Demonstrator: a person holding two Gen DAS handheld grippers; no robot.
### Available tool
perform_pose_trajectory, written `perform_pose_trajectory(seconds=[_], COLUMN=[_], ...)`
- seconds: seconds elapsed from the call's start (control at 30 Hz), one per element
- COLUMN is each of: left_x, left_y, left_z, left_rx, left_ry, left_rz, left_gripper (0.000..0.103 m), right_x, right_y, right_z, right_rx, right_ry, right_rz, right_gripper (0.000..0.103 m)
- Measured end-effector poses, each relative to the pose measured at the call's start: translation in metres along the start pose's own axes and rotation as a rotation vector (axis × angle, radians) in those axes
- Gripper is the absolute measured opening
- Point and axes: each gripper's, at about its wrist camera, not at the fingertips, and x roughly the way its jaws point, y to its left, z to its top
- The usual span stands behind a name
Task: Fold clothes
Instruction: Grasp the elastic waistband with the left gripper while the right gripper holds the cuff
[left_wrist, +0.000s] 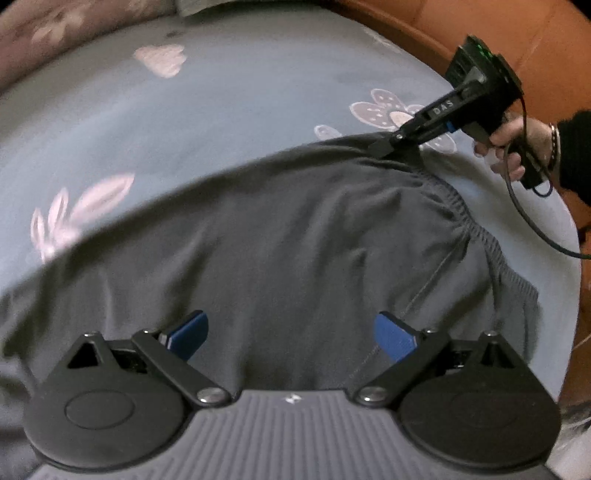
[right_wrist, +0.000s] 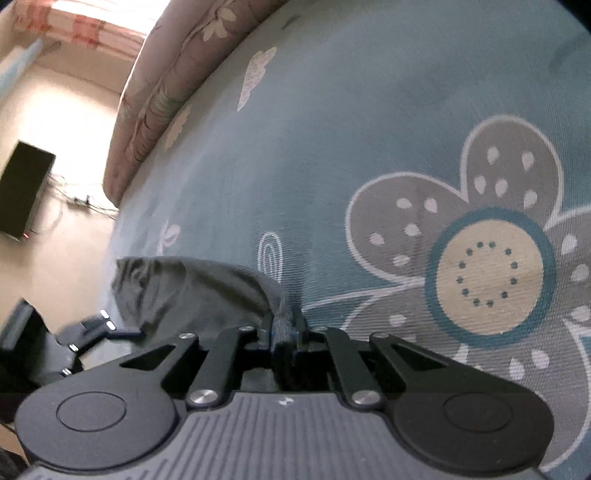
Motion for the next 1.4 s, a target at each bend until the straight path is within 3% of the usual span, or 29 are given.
perform_pose_trajectory(seconds=[0.13, 0.2, 0.47, 0.87, 1.0, 1.17, 1.23, 1.4], left_x=[0.005, 0.013, 0.046, 0.051, 0.053, 0.052, 0.053, 0.050], left_y=[-0.001, 0.002, 0.010, 0.002, 0.005, 0.005, 0.006, 0.009], left_z=[0.033, 0.050, 0.092, 0.080, 0.081, 0.077, 0.075, 0.064], left_rx=[0.207, 0.295, 0.496, 0.754, 0.813, 0.927, 0.954, 0.985], left_ry=[-0.081, -0.102, -0.052, 0.023, 0.076, 0.159, 0.195, 0.249], left_rz=[0.057, 0.055, 0.046, 0.025, -0.008, -0.052, -0.066, -0.043], left_gripper=[0.085, 0.073, 0.072, 0.071, 0.059, 0.055, 0.049, 0.033], right_x=[0.001, 0.002, -0.017, -0.047, -0.046, -0.047, -0.048, -0.049], right_y=[0.021, 0.025, 0.049, 0.125, 0.150, 0.166, 0.169, 0.165], right_z=[-0.004, -0.004, -0.010, -0.034, -0.050, -0.069, -0.076, -0.084], right_rx=[-0.086, -0.094, -0.164, -0.401, -0.481, -0.537, -0.545, -0.529], right_ry=[-0.003, -0.005, -0.045, 0.007, 0.060, 0.118, 0.130, 0.124], right_rz=[-0.082, -0.087, -0.064, 0.000, 0.002, 0.007, 0.008, -0.008], right_gripper=[0.010, 0.010, 0.010, 0.010, 0.010, 0.011, 0.011, 0.011])
